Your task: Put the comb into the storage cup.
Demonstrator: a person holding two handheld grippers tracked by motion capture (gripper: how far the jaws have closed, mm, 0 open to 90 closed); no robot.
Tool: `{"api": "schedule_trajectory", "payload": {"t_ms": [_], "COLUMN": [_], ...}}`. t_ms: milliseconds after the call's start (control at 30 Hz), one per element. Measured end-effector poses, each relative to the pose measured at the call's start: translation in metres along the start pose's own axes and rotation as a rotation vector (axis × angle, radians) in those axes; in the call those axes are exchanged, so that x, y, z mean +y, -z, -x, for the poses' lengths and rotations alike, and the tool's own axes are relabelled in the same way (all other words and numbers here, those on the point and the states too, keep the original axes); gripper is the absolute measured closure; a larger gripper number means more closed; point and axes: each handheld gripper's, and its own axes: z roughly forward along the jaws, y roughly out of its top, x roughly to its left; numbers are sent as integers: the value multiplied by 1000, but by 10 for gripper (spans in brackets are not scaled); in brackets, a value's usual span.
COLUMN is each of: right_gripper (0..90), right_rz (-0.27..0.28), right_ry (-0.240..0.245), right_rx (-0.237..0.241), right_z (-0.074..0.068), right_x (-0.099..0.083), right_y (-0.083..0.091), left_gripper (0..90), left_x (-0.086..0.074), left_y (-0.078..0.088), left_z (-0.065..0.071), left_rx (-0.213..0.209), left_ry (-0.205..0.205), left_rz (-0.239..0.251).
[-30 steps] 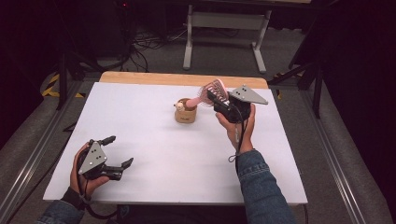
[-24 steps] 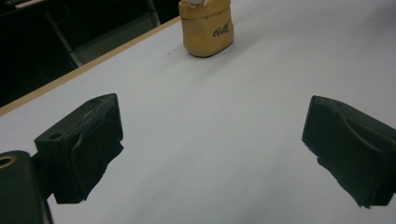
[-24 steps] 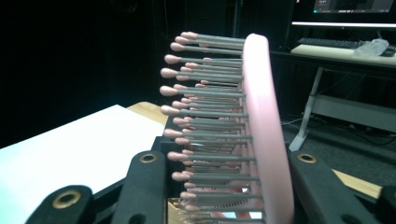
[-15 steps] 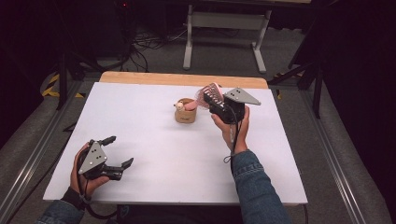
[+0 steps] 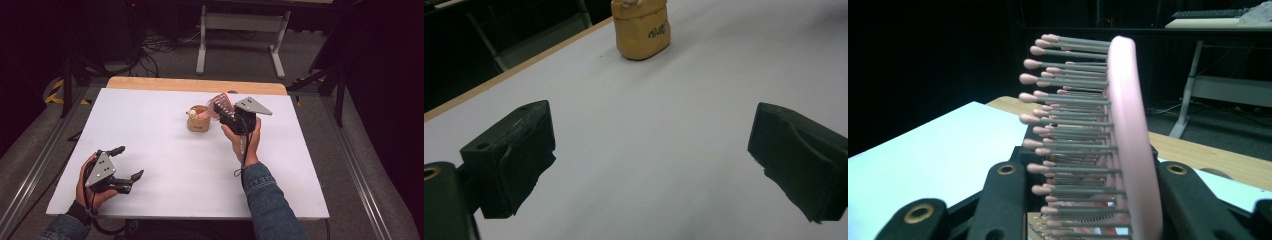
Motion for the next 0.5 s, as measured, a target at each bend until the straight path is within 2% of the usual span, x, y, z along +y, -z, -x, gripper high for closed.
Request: {"api": "schedule_trajectory", "payload": {"t_ms": [500], "right_gripper": [630], "right_rz": [-14], "right_ry": [-17], "right_rx": [5], "right_z": [-3], "right_x": [-9], "right_y": [-8], "left_gripper": [60], "left_x": [0], "left_y": [-2], "left_z": [1], "left_rx": [-3], "left_ry": [-4], "left_rz": [-6]}}
